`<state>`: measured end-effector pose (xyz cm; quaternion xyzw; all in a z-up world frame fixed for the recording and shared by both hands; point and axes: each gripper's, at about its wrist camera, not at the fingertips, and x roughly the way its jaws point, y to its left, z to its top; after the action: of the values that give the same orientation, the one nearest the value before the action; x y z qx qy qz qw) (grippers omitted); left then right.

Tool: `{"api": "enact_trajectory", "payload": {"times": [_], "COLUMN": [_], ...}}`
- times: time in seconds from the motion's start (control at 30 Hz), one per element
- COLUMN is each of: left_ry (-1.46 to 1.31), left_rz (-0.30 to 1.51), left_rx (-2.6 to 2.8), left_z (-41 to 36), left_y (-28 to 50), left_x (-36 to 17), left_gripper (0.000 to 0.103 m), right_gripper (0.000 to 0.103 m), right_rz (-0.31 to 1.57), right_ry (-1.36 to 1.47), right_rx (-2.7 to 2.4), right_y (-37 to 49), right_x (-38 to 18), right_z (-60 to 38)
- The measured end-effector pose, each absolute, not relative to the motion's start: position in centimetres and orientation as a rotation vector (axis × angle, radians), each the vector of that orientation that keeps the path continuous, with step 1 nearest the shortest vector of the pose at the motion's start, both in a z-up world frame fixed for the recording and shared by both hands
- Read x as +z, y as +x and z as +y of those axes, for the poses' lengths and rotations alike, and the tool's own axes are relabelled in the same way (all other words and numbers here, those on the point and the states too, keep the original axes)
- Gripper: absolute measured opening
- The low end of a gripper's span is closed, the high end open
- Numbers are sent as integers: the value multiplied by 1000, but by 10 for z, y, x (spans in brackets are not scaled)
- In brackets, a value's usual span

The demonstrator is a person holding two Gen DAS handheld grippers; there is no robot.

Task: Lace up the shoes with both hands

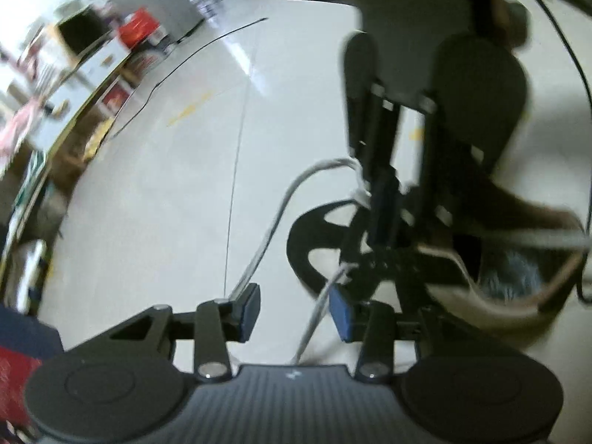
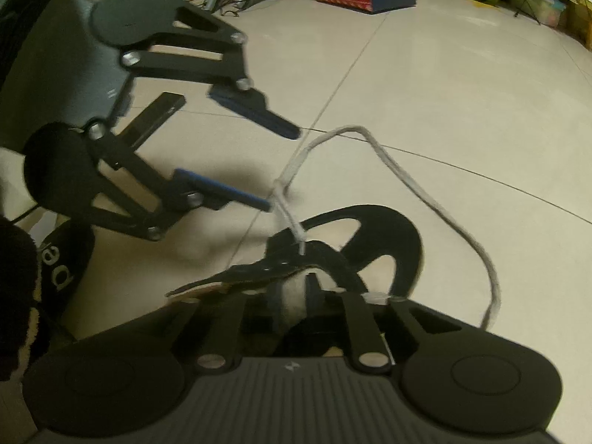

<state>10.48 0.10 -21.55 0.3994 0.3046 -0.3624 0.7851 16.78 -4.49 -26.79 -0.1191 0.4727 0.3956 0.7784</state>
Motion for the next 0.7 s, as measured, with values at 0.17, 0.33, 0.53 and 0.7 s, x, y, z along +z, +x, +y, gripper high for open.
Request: {"api": "enact_trajectory", "payload": {"times": [0.17,0.33,0.53,0.7], "left_ry": [687,603,636,624], "left_rz": [731,796,836,852], "left_rx": [-763,-767,-795,-807], "left_z": [-2,-7,-13,-17], "left_y": [120,134,137,145], "left_x": [-215,-227,-238,-240], "left_gripper": [17,9,7,5], "right_gripper": [21,20,18,18], "right_rz": [1008,997,999,1012], "right_ry": [-317,-270,-181,-132], "right_rx": [841,800,786,789], "right_y": [165,168,174,175], "right_x": [-280,-287,-297,-308], "right_z": [-30,-25,-27,-29]}}
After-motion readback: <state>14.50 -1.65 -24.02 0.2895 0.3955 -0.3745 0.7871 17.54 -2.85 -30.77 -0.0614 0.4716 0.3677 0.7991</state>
